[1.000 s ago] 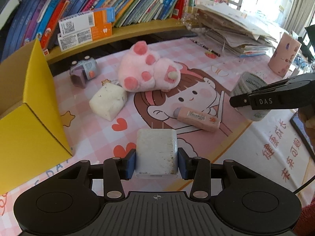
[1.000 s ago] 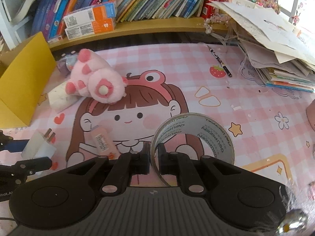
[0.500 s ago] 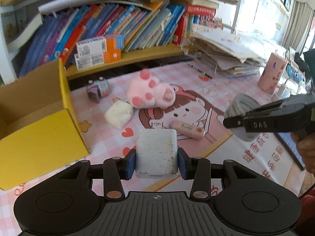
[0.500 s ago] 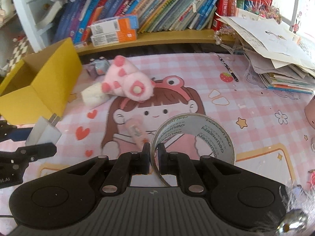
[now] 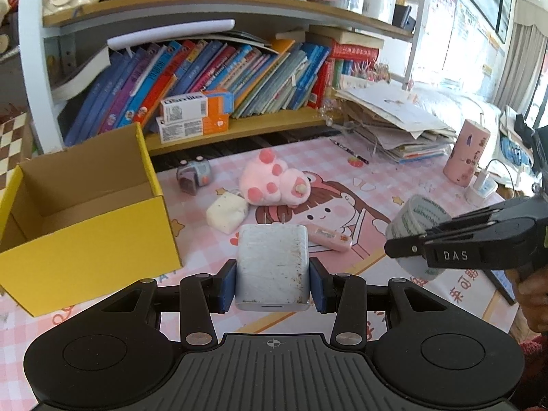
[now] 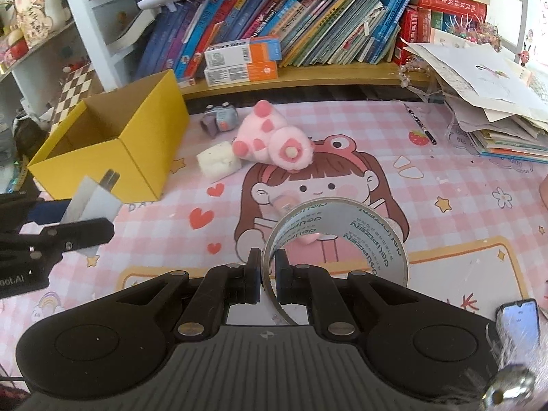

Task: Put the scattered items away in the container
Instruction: 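Carry the charger and tape roll with both grippers over the yellow box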

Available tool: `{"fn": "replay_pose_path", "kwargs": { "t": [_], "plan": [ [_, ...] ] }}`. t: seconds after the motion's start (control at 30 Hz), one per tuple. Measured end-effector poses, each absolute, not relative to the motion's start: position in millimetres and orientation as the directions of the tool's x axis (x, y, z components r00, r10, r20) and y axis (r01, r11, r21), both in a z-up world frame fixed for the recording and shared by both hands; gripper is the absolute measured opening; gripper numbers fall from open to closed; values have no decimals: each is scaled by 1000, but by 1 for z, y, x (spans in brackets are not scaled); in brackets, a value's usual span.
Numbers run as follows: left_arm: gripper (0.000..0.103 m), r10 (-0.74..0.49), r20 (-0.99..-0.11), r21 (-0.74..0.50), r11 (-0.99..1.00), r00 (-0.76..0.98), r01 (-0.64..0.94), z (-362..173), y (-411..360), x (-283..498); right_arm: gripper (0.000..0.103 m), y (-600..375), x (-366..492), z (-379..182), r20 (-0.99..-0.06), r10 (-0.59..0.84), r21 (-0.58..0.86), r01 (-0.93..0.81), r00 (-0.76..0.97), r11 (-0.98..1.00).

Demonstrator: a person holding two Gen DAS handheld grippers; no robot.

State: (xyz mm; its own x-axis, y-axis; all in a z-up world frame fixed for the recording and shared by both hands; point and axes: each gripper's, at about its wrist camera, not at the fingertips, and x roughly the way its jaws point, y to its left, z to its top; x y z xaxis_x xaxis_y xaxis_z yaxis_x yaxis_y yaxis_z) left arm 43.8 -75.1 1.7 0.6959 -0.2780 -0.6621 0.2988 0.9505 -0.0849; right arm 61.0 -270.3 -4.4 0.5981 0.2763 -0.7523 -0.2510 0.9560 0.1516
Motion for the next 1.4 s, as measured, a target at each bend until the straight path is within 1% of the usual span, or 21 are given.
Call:
{"fn": "replay_pose_path", "kwargs": {
  "t": [0.27, 0.63, 1.4],
  "plan": [
    [41, -263, -644, -70, 956, 718, 286, 12, -64, 29, 8, -256, 52, 2, -738, 305, 163, -280, 602, 946],
    [41, -201, -621, -72, 977, 758, 199, 24, -29, 11, 8, -219, 51, 8, -726, 384, 182, -379, 571, 908],
    [41, -124, -550, -120, 990, 826, 68, 39, 30, 3, 8, -160, 64, 36, -713, 432, 111, -519, 552, 847]
  ]
}}
